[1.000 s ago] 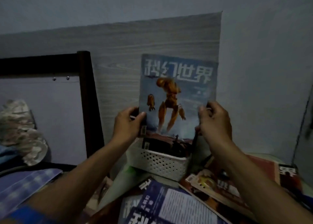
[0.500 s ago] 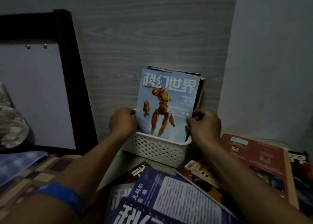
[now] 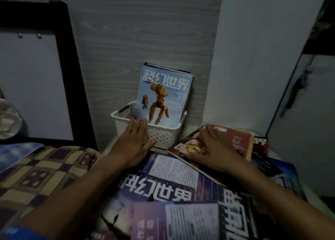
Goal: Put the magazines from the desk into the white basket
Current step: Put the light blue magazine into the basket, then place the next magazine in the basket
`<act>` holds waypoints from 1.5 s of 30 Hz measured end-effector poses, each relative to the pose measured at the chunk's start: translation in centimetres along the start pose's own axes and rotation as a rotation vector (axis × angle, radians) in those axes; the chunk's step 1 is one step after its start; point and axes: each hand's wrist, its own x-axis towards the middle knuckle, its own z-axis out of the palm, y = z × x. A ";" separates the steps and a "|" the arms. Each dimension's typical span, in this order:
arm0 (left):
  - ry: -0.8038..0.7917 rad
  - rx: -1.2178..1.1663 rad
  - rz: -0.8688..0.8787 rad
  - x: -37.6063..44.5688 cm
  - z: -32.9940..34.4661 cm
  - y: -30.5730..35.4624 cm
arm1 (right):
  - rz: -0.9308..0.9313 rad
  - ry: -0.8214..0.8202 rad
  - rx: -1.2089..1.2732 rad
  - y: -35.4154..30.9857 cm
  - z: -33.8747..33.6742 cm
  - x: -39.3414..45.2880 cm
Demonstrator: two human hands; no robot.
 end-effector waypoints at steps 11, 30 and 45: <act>0.188 -0.396 0.094 -7.7 -2.6 12.1 | -0.334 0.202 -0.400 -1.5 0.3 -10.6; 0.472 -1.133 0.037 -11.1 -12.7 14.0 | -0.281 0.911 0.457 -4.0 -14.2 -15.2; 0.326 -0.790 -0.145 -10.1 -6.6 5.6 | -0.074 0.407 0.834 -4.6 -1.5 -8.1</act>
